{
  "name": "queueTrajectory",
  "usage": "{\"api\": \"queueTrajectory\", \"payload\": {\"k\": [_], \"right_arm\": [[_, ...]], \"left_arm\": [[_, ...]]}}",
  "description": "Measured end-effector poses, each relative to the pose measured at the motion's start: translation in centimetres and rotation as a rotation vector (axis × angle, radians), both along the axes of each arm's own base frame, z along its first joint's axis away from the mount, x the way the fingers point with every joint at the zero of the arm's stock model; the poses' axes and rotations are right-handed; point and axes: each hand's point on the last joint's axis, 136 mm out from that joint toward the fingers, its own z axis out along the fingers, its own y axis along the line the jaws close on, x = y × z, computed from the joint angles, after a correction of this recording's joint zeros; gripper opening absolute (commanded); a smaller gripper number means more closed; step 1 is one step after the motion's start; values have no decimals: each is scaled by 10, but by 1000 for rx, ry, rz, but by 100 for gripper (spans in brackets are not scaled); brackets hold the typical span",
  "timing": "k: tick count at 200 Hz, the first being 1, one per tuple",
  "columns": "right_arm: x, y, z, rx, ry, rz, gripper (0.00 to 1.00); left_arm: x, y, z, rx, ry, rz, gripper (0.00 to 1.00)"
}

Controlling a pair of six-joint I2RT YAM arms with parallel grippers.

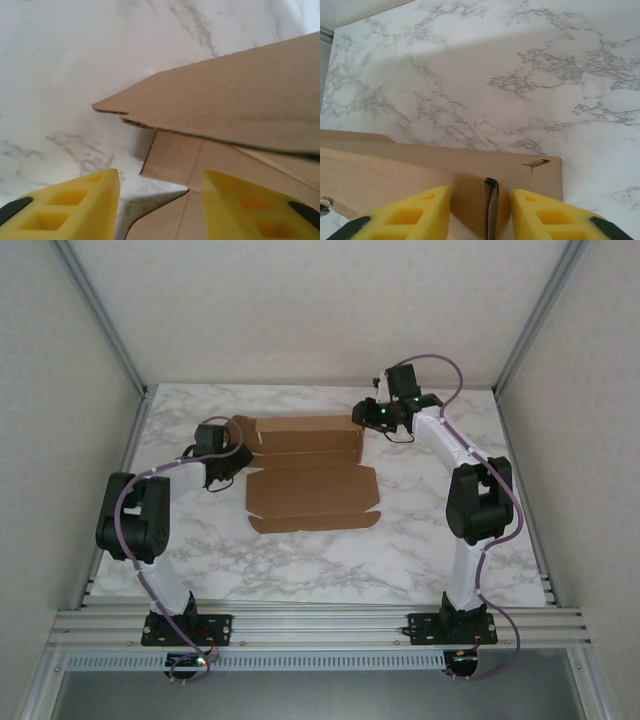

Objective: Fold the paper box

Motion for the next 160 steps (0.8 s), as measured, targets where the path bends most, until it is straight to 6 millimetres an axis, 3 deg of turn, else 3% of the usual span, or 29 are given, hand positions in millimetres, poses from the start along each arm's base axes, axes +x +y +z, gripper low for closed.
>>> {"api": "queueTrajectory", "payload": {"k": [62,160], "right_arm": [[2,2,0,-6,1,9,36],[0,5,0,-11,5,19,36]], "left_arm": [[17,-10,-13,-31,-50,-19,46],[31,1,-14,61,-62,4,47]]}}
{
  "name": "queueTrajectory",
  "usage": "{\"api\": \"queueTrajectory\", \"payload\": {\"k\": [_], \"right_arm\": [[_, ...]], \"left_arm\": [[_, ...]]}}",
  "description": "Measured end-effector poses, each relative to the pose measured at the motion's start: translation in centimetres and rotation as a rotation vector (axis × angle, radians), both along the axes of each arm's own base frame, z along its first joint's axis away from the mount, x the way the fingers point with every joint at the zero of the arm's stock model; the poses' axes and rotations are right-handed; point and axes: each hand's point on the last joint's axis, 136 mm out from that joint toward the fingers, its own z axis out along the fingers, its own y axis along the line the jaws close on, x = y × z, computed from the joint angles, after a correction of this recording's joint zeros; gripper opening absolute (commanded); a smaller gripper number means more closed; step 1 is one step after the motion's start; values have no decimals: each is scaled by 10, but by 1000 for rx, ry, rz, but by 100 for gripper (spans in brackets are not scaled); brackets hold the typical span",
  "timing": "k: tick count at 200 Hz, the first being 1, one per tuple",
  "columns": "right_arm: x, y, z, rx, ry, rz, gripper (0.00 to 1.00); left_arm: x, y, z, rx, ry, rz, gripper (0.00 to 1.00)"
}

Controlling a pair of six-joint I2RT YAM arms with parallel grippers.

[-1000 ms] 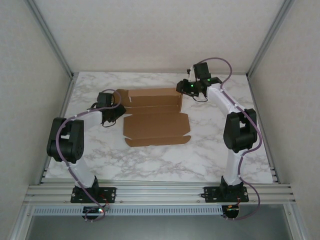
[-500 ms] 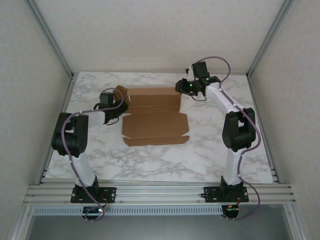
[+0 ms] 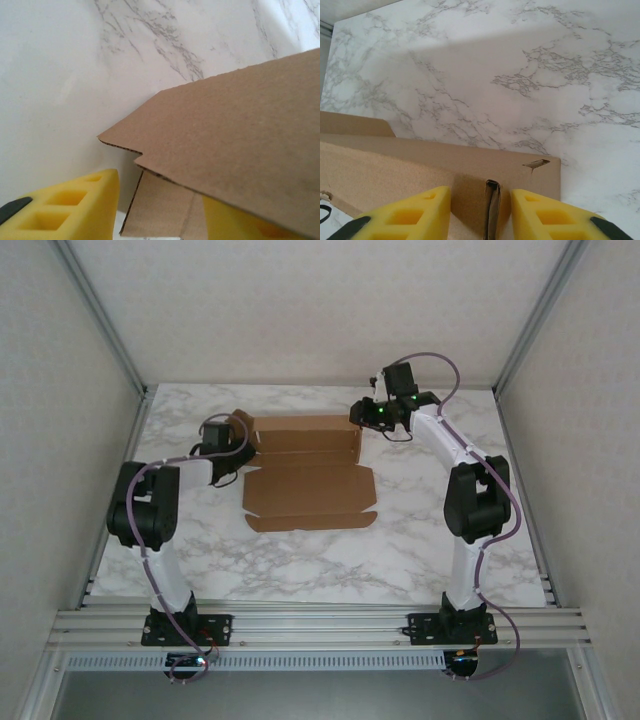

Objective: Fold the paper box

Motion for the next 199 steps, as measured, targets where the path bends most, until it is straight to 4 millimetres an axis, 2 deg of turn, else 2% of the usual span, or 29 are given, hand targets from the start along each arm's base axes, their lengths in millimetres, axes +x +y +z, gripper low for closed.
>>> {"api": "queueTrajectory", "payload": {"k": [38,121,158,178,199], "right_arm": [[0,1,1,0,-1,2,36],[-2,3,1,-4,8,6,36],[-2,2,1,-5,9,6,36],[-3,2,0,-6,9,9,36],[-3,3,1,-5,9,12,37]], "left_arm": [[3,-2,-11,11,17,-15,46],[3,-12,-9,-14,11,-64,46],[3,-18,9,-46,-32,-94,46],[3,-30,22,-85,-65,-132,46],[0,-46,26,-121,-75,-182,46]]}}
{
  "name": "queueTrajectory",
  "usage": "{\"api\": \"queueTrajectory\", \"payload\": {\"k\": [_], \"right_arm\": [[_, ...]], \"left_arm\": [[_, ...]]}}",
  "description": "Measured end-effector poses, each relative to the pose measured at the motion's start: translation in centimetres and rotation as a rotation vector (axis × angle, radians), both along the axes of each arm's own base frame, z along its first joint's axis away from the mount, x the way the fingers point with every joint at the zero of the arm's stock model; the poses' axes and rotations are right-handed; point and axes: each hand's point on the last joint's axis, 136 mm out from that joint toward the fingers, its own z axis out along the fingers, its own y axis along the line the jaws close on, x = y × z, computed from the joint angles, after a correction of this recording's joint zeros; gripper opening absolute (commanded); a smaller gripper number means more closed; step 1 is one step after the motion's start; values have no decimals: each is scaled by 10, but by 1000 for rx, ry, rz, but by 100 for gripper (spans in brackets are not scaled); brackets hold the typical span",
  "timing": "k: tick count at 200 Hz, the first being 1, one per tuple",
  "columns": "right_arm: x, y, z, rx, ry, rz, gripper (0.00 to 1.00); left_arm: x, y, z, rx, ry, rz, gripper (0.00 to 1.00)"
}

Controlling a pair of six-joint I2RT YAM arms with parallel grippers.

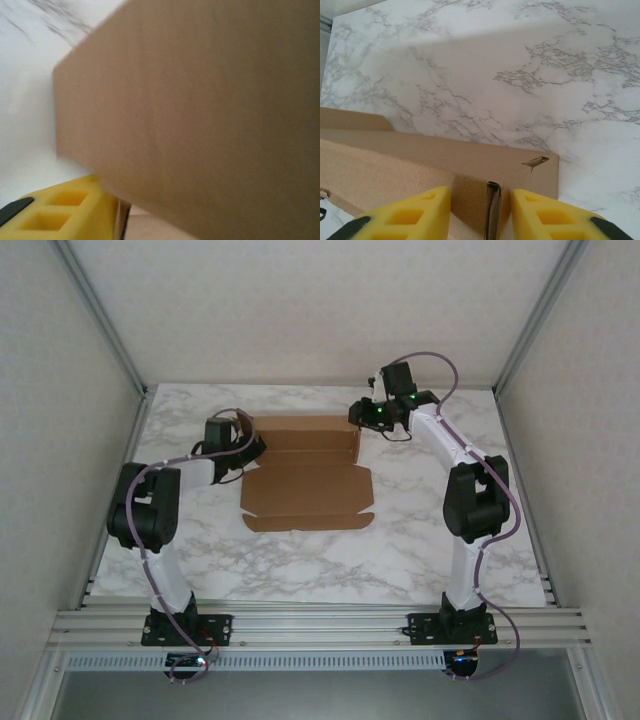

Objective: Fold the paper box

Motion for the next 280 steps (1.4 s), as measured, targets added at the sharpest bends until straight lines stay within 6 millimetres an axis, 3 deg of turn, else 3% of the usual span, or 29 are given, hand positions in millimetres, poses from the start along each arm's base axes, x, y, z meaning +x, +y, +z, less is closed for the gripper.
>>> {"api": "queueTrajectory", "payload": {"k": [45,103,198,239,280], "right_arm": [[0,2,0,-1,-2,5,37],[2,2,-1,-1,-3,5,38],[0,1,0,-10,6,7,39],[0,1,0,-21,1,9,39],[0,2,-1,-28,-2,7,40]], "left_arm": [[-5,-22,1,-39,-3,-69,46],[-5,-28,-23,-50,35,-78,46],[-1,-30,-27,-68,24,-70,46],[-6,-25,-18,-59,42,-60,47],[-12,-15,10,-43,32,-38,48]]}}
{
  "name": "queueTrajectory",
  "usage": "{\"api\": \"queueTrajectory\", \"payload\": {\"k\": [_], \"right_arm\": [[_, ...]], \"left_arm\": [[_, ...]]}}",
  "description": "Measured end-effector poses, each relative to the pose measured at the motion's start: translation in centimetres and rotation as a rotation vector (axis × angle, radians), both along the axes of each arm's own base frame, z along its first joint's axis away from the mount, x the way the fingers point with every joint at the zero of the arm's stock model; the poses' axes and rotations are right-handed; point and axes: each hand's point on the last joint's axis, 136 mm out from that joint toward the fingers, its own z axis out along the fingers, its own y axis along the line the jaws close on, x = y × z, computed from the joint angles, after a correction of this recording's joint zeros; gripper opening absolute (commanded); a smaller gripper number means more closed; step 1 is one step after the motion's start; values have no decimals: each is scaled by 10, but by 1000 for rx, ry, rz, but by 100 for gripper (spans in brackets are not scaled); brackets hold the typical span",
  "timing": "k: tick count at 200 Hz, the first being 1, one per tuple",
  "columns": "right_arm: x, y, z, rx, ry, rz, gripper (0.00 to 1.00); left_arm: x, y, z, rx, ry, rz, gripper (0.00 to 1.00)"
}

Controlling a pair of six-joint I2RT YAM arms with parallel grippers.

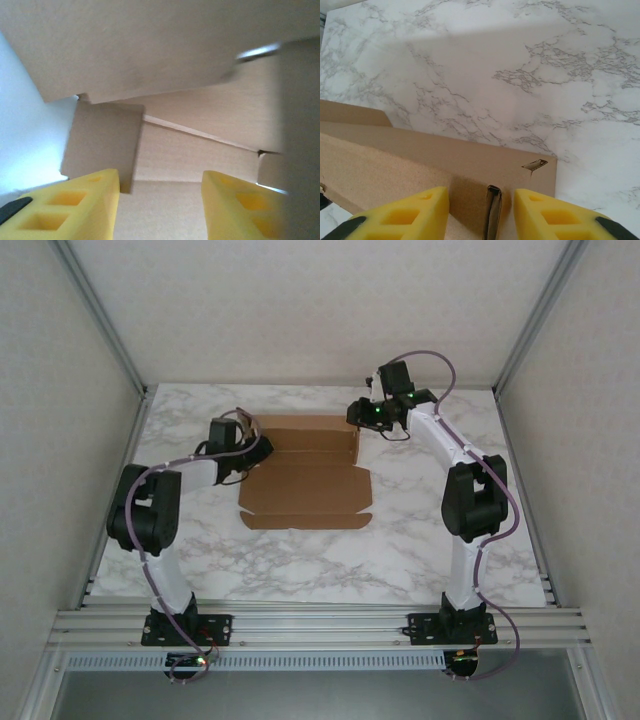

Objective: Fold the paper box

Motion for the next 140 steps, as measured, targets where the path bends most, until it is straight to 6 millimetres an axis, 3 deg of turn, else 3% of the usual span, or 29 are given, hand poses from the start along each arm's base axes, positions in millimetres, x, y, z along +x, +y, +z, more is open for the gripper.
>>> {"api": "queueTrajectory", "payload": {"k": [73,114,140], "right_arm": [[0,0,0,-8,-6,3,40],[0,0,0,-8,-6,4,40],[0,0,0,-8,-6,4,40]], "left_arm": [[-19,51,87,115,-176,129,48],[-33,103,135,191,-281,309,49],[-29,138,150,211,-301,418,50]]}}
